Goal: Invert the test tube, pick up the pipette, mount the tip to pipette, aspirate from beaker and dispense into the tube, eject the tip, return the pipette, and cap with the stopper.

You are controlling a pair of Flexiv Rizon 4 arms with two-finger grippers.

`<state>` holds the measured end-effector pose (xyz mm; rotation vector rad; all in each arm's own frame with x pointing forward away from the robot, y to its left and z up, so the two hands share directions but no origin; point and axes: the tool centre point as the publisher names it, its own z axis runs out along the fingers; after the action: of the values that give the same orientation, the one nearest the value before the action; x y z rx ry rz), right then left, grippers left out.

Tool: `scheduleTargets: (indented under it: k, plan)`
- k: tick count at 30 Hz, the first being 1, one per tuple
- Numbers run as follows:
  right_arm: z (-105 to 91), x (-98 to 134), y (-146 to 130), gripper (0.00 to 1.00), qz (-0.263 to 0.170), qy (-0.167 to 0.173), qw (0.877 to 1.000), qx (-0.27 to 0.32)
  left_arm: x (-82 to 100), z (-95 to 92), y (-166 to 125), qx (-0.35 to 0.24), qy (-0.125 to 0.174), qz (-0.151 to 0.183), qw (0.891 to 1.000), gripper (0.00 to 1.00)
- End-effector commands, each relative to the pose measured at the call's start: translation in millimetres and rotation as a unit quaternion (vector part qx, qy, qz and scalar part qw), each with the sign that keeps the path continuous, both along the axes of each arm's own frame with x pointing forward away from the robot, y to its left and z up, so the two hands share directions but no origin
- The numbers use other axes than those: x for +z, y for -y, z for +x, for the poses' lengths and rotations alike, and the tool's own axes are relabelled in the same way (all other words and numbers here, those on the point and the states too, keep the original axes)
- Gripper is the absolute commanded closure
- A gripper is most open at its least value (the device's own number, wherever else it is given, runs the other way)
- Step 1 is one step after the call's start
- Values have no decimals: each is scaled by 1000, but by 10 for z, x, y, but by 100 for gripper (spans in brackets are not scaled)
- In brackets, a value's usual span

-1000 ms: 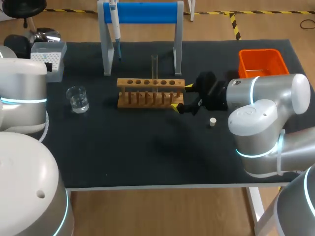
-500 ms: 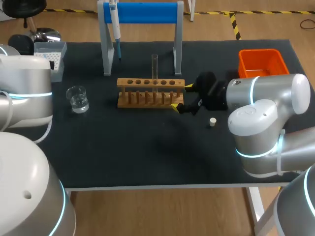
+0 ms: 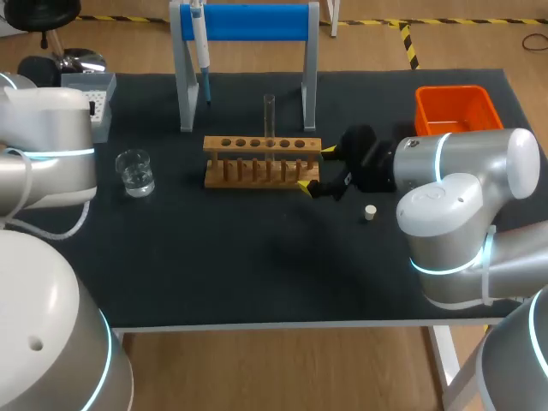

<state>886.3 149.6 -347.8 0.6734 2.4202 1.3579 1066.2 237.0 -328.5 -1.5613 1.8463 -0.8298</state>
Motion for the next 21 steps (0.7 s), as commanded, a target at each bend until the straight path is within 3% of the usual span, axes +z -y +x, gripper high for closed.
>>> scheduleTargets:
  k: [1, 5, 8, 9, 12, 21]
  plan:
    - [-4, -2, 2, 0, 0, 0, 1000, 0, -57, 145, -14, -1, -7, 1, 1000, 0]
    - [-4, -2, 2, 0, 0, 0, 1000, 0, -86, 194, -25, -1, -11, 2, 1000, 0]
    - [-4, -2, 2, 0, 0, 0, 1000, 0, -97, 227, -33, -2, -13, 1, 1000, 44]
    - [-4, -2, 2, 0, 0, 0, 1000, 0, -101, 239, -36, -2, -14, 1, 1000, 49]
    - [-4, -2, 2, 0, 0, 0, 1000, 0, -111, 269, -41, -3, -16, 1, 1000, 54]
    - [-4, -2, 2, 0, 0, 0, 1000, 0, -144, 348, -39, -7, -22, 1, 1000, 53]
